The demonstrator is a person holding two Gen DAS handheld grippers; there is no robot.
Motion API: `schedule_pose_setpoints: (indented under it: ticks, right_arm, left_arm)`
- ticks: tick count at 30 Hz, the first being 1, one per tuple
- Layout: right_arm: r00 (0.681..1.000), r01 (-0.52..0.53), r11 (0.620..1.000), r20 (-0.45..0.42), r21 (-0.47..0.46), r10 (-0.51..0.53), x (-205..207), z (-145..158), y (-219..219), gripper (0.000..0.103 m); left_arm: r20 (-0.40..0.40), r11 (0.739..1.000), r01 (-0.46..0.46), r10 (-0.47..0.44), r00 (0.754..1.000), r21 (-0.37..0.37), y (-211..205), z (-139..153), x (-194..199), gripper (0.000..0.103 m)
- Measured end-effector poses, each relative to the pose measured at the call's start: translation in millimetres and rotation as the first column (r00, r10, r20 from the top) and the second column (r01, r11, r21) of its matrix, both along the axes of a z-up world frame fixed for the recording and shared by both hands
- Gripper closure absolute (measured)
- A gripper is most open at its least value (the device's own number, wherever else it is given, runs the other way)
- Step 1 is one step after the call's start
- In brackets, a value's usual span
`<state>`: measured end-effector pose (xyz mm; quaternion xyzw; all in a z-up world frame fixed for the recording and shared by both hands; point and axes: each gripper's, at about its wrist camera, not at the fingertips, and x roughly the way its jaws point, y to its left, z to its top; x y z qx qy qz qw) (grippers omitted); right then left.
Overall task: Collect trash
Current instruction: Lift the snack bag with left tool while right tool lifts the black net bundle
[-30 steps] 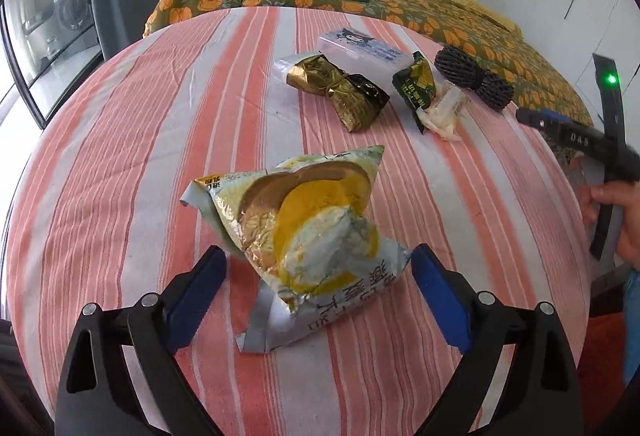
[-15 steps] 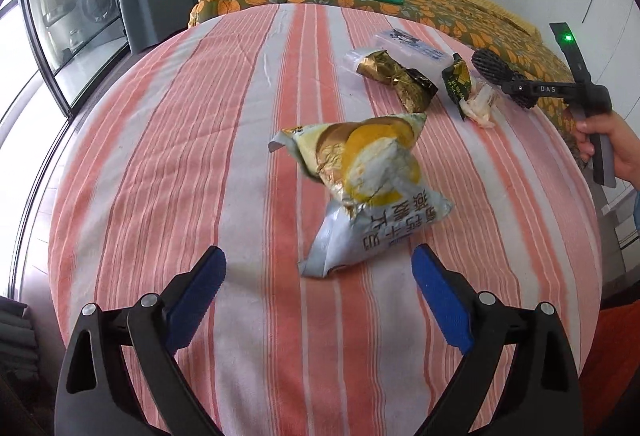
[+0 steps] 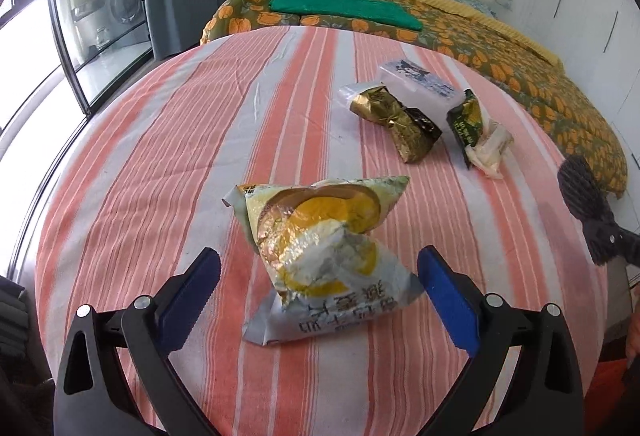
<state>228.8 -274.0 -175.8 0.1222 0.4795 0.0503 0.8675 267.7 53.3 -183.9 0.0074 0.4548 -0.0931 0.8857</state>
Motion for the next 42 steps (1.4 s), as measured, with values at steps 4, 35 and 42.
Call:
schedule_pose_setpoints:
  ticks: [4,35,42]
  right_arm:
    - [0.999,-0.025,1.0,-0.033,-0.017,0.024,-14,-10,21,0.054]
    - [0.924,-0.38,0.888,-0.155,-0.258,0.35,-22,-6,57,0.064]
    - [0.961,-0.274,0.956,-0.071,-0.101,0.268,-38,5,25,0.065]
  left_arm:
    - [-0.031,0.998,0.061,-0.062,0.998,-0.019,-3,-2,2,0.044]
    - [-0.039,0.961,0.274,-0.276,0.96,-0.035,-28,5,-76,0.041]
    - [-0.018,0.963,0.254,-0.257,0.966,-0.088,-27,9,-80,0.064]
